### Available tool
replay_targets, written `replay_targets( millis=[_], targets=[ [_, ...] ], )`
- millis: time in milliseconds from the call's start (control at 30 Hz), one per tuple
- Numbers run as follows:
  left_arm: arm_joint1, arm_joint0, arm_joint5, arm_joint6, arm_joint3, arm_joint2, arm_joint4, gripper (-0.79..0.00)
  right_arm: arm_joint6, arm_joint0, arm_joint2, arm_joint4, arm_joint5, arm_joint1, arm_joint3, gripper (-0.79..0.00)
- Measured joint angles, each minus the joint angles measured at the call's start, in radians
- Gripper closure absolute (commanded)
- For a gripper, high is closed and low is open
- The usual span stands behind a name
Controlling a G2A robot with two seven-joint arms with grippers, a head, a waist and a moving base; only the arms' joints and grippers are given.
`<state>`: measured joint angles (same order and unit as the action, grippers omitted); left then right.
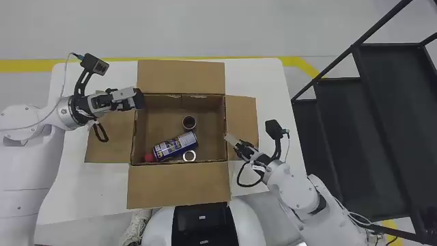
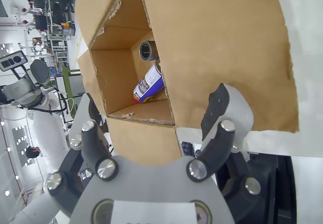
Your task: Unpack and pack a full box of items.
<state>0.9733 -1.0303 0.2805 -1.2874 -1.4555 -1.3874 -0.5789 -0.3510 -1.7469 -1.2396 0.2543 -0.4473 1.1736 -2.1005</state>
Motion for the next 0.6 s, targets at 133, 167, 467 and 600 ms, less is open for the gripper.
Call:
replay_targets(
  millis=[133,167,467,600],
  targets=[
    [-0.006,-0.017,0.000,-0.015,0.015,-0.027,-0.017,-0.785,-0.018,0.062,0.040,0.016,-0.056,0.006,0.040,-0.785],
    [-0.007,-0.018,0.001,-0.018,0.020,-0.032,-0.022,-0.785,-0.013,0.073,0.046,0.018,-0.068,0.008,0.043,-0.785],
    [-0.009,-0.006,0.039,-0.044,0.079,-0.037,-0.033,-0.785,0.104,0.027,0.052,0.116,-0.140,0.009,-0.110,-0.785],
    [-0.009,0.004,0.078,-0.062,0.143,-0.038,-0.049,-0.785,0.080,0.038,0.087,0.187,-0.121,0.007,-0.162,-0.785]
  ],
)
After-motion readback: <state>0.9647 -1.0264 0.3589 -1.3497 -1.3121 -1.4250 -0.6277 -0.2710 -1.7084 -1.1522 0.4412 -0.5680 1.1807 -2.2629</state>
